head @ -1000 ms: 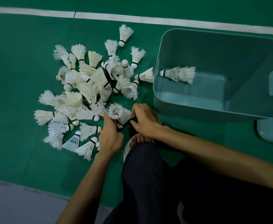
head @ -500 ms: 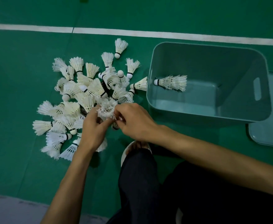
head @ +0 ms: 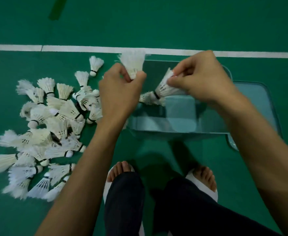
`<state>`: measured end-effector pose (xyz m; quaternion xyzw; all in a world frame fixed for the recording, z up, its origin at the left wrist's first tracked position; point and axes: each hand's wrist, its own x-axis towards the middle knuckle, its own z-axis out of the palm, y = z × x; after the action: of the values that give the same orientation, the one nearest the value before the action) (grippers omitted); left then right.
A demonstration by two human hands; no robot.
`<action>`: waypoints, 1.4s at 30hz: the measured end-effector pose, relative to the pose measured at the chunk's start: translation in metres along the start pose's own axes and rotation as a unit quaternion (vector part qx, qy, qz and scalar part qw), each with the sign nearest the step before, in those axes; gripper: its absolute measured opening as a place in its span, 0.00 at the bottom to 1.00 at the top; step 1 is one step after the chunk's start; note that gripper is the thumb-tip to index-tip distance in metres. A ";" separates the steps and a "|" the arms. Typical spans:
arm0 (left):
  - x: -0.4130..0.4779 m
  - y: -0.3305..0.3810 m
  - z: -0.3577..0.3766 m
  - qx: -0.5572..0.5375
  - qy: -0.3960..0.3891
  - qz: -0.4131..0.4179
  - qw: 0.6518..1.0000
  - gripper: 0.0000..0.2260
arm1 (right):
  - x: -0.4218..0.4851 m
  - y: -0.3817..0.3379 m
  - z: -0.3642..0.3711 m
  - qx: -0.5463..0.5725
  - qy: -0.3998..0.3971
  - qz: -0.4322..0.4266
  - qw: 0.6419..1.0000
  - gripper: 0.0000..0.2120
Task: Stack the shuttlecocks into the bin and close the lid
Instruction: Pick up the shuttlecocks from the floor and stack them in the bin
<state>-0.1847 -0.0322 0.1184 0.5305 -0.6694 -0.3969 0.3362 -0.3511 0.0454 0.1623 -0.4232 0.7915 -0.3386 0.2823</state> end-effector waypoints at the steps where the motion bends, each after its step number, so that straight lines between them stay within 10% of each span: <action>1: 0.005 0.004 0.013 0.039 -0.026 0.000 0.999 0.14 | 0.009 0.020 -0.006 -0.013 0.022 0.041 0.999 0.10; 8: 0.028 0.007 0.066 0.078 -0.103 -0.031 0.991 0.15 | 0.081 0.130 0.030 -0.053 0.095 0.284 0.953 0.09; 22: 0.031 -0.047 0.098 0.277 -0.292 -0.104 0.910 0.09 | 0.122 0.146 0.086 0.222 0.024 0.339 0.914 0.15; 27: 0.029 -0.047 0.100 0.215 -0.286 -0.110 0.927 0.06 | 0.094 0.130 0.044 0.083 0.092 0.275 0.954 0.14; 33: 0.019 -0.043 0.106 0.089 -0.256 -0.136 0.953 0.05 | 0.048 0.105 0.028 0.144 -0.042 0.323 0.934 0.14; 42: 0.028 -0.049 0.100 -0.125 -0.149 -0.344 0.918 0.07 | 0.074 0.135 0.029 -0.111 0.141 0.288 0.941 0.09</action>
<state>-0.2563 -0.0480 0.0297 0.6166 -0.4326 -0.6430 0.1385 -0.4304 0.0286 0.0283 -0.1536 0.9439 -0.2087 0.2048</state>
